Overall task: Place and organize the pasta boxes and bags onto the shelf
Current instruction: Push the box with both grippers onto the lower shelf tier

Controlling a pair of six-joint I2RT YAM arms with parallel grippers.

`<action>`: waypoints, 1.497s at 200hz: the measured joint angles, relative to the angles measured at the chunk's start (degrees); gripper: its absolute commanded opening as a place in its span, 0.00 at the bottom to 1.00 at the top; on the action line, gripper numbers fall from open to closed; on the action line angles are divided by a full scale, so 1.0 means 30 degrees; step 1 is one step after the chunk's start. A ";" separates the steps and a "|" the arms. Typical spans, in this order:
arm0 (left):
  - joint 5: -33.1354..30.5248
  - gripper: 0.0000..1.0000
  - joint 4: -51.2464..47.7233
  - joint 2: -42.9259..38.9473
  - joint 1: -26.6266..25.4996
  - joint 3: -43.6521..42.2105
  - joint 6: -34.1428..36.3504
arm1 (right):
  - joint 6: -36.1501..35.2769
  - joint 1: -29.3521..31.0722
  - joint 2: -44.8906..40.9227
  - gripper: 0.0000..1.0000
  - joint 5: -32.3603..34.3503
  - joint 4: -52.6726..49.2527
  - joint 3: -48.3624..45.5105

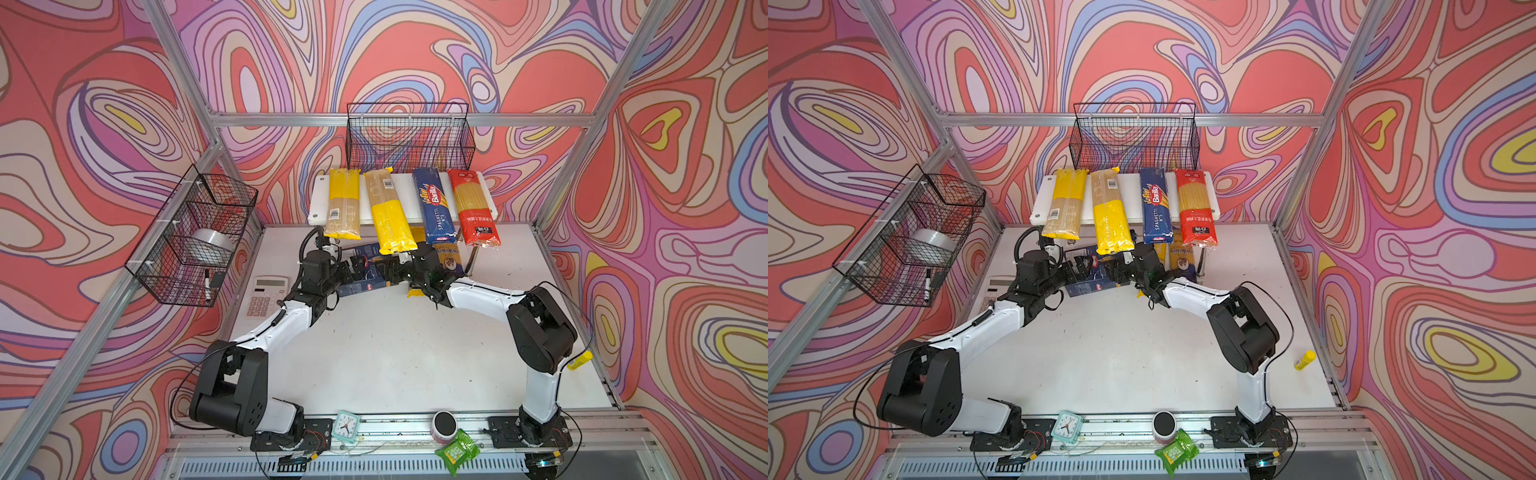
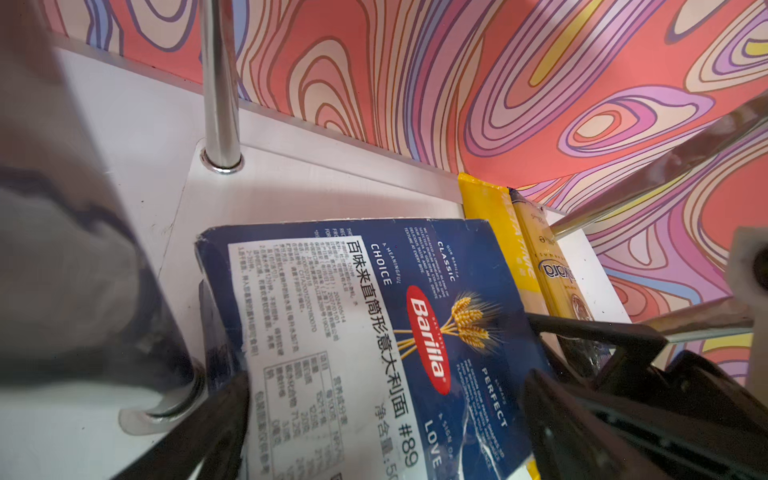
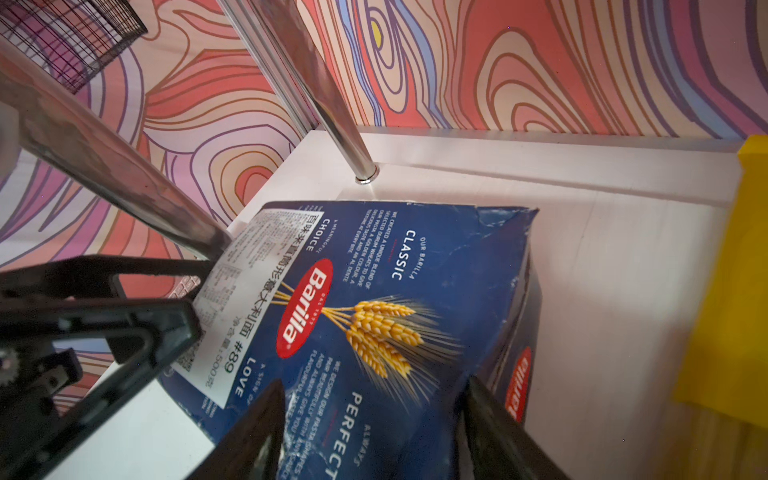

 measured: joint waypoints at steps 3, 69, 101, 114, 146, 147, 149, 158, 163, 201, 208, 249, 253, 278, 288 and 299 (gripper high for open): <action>0.0007 1.00 -0.0036 0.0095 0.0000 0.0131 0.0051 | 0.0000 0.0000 0.0007 0.69 0.0015 -0.0058 0.0000; 0.0619 1.00 0.0073 0.1115 0.0015 0.1268 0.0328 | -0.0036 0.0029 0.0036 0.70 0.1319 -0.0291 -0.0175; 0.1071 1.00 0.0160 0.1792 0.0080 0.1712 -0.0131 | -0.0160 0.0036 0.0015 0.73 0.2222 -0.0364 -0.0211; 0.1217 1.00 0.0007 0.1916 0.0109 0.1800 -0.0277 | -0.0219 0.0051 -0.0015 0.73 0.2419 -0.0612 -0.0117; 0.1180 1.00 -0.0794 0.1931 0.0124 0.2106 -0.0306 | -0.0474 0.0138 -0.0189 0.73 0.2681 -0.1523 0.0131; 0.1173 1.00 -0.0816 0.1931 0.0124 0.2113 -0.0299 | -0.0481 0.0146 -0.0197 0.73 0.2681 -0.1545 0.0131; 0.1151 1.00 -0.0882 0.1931 0.0124 0.2127 -0.0277 | -0.0503 0.0160 -0.0226 0.74 0.2681 -0.1625 0.0138; 0.1020 1.00 -0.1173 0.1880 0.0124 0.2193 -0.0087 | -0.0583 0.0233 -0.0357 0.74 0.2747 -0.1902 0.0153; 0.0962 1.00 -0.1384 0.1829 0.0124 0.2251 0.0036 | -0.0612 0.0291 -0.0444 0.74 0.2776 -0.2055 0.0153; -0.0095 1.00 -0.3249 0.1355 0.0080 0.2798 0.1486 | -0.0801 0.0561 -0.0714 0.74 0.2769 -0.2871 0.0233; -0.0204 1.00 -0.3417 0.1282 0.0080 0.2914 0.1690 | -0.0794 0.0546 -0.0714 0.74 0.2674 -0.2958 0.0306; -0.0444 1.00 -0.3577 0.0925 -0.0007 0.2973 0.2127 | -0.0568 0.0262 -0.0517 0.74 0.1902 -0.3133 0.1355; -0.0452 1.00 -0.3577 0.0925 -0.0015 0.2973 0.2127 | -0.0503 0.0262 -0.0444 0.74 0.1814 -0.3126 0.1501; -0.0466 1.00 -0.3708 0.0925 -0.0007 0.2973 0.2120 | -0.0284 0.0226 -0.0102 0.75 0.1639 -0.3271 0.1821; -0.0539 1.00 -0.3876 0.0860 0.0000 0.2973 0.2120 | -0.0262 0.0189 -0.0058 0.75 0.1639 -0.3439 0.1821; -0.0605 1.00 -0.4116 0.0685 0.0015 0.2929 0.2120 | -0.0233 0.0131 -0.0058 0.75 0.1654 -0.3606 0.1821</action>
